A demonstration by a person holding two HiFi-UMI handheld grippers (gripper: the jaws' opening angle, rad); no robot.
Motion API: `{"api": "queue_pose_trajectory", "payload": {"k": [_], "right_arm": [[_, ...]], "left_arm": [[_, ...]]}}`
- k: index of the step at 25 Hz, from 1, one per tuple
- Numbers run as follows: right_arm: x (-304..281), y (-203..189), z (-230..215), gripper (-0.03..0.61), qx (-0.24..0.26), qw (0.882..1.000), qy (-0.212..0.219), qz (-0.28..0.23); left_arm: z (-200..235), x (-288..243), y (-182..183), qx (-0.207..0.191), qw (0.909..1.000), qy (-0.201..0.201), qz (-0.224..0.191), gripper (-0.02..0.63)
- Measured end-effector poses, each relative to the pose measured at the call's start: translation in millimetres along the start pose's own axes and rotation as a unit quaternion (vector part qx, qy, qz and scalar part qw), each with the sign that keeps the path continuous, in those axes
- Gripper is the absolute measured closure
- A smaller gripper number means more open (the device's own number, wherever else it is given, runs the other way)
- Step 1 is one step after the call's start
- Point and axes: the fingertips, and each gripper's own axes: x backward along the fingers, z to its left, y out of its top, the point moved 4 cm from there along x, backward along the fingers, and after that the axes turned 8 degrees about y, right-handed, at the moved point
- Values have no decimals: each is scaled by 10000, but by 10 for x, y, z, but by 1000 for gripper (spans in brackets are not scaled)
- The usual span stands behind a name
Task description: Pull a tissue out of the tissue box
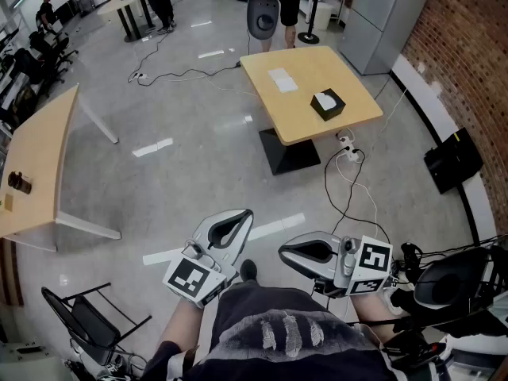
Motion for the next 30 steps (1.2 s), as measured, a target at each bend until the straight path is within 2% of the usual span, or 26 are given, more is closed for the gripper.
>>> {"api": "queue_pose_trajectory", "payload": {"k": [13,25,30], "right_arm": [[-762,140,-568,578,66,9996,-100,270],[-872,286,-1038,578,-43,9992,268,304],[-755,451,-1333,578,-131,9988,439,193]], "left_arm": [[953,-109,13,85,9998,-143,-78,612],[1286,-332,-39,60,9996,249,152,612],[1363,-634,28,-3,9985,425,343,612]]}}
